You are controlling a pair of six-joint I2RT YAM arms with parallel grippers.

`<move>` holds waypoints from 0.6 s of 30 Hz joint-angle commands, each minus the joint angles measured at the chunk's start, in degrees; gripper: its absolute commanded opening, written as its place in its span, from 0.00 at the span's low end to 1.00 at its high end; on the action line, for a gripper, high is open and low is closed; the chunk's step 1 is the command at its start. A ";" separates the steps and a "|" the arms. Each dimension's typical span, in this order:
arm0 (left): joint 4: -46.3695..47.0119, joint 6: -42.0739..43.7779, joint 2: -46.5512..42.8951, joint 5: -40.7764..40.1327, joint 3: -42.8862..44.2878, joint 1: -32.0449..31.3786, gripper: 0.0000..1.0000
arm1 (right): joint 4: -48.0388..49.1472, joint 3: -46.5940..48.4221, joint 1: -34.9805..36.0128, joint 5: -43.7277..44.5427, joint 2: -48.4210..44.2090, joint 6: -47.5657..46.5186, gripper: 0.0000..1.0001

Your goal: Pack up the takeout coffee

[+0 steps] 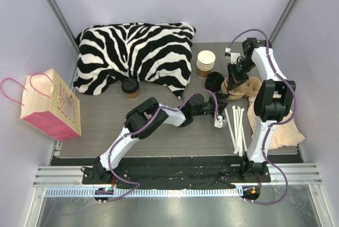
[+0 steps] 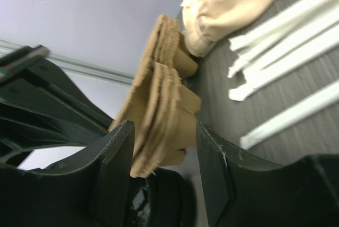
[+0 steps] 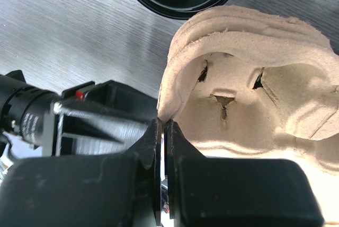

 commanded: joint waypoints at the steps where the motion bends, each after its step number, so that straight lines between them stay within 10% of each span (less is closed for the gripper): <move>1: 1.37 -0.35 -2.78 1.09 -1.07 -0.07 0.54 | -5.80 2.39 -0.22 -0.72 -2.77 -0.28 0.01; 18: -0.91 -0.26 1.88 -1.02 4.03 0.37 0.54 | -7.64 3.18 -0.22 -0.81 -4.26 -0.63 0.01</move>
